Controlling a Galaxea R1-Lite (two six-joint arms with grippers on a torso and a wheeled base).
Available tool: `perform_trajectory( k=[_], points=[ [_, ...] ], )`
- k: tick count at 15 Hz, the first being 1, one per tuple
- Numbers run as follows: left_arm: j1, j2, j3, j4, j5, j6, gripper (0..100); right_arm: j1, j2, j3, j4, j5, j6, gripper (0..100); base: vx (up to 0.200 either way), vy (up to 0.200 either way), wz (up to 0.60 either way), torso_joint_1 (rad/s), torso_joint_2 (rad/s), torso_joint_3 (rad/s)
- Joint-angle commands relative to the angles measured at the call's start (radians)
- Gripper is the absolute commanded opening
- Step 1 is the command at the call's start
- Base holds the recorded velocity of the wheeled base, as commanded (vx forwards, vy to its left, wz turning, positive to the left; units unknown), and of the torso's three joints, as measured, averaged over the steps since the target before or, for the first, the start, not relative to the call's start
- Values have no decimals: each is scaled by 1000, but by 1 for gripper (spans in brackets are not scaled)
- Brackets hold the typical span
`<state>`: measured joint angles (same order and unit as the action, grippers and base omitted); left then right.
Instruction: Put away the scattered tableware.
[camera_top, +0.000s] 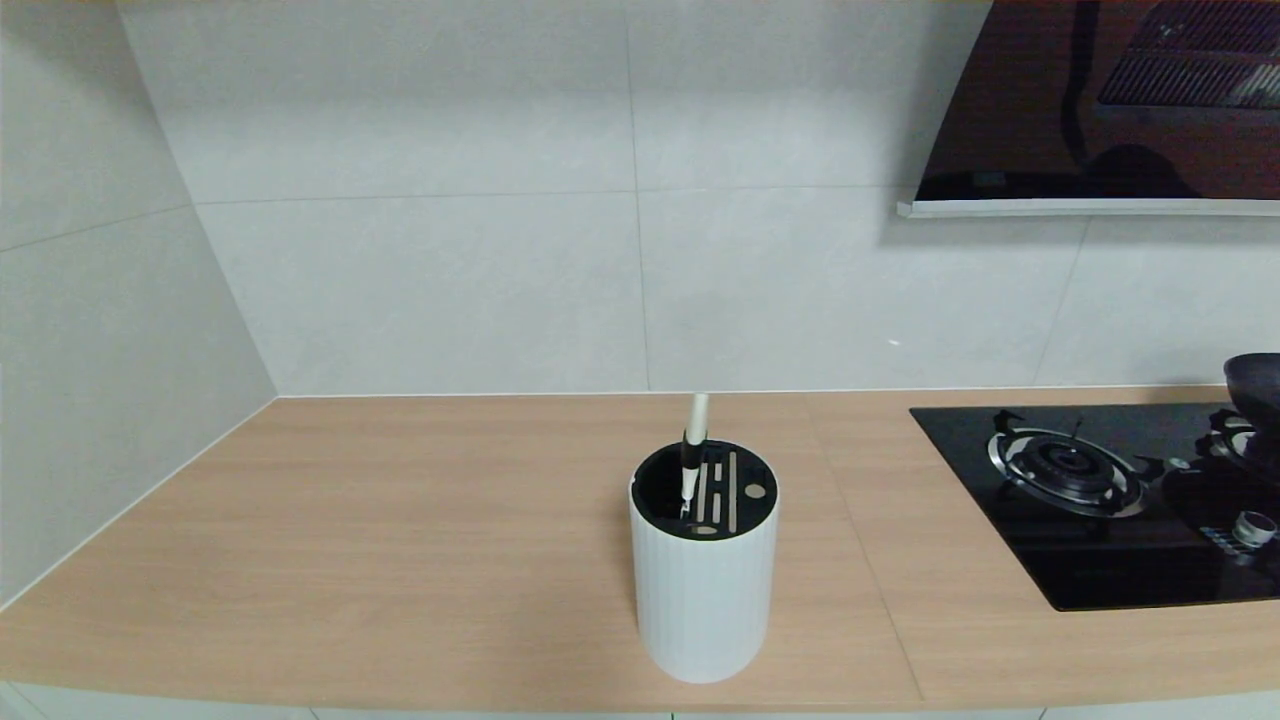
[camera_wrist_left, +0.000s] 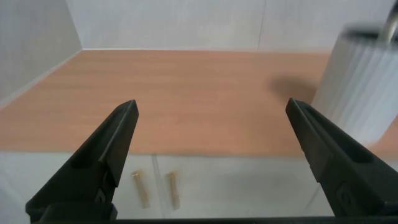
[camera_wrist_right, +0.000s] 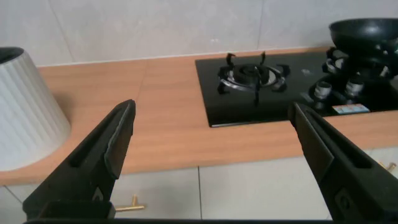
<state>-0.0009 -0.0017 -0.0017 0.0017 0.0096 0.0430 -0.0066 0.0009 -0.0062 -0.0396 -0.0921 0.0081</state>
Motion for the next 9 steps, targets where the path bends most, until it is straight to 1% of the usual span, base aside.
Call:
perform_trajectory(
  k=[1, 2, 3, 9],
  points=[
    [-1, 2, 2, 0, -3, 6, 100, 0, 2, 6, 29, 20, -10, 100, 0, 0, 0, 0, 0, 0],
    [-1, 2, 2, 0, -2, -32, 100, 0, 2, 3, 49, 29, -26, 100, 0, 0, 0, 0, 0, 0],
    [-1, 2, 2, -2, -2, -49, 100, 0, 2, 5, 41, 31, -26, 100, 0, 0, 0, 0, 0, 0],
    [-1, 2, 2, -2, 0, -48, 100, 0, 2, 6, 40, 34, -10, 100, 0, 0, 0, 0, 0, 0]
  ],
)
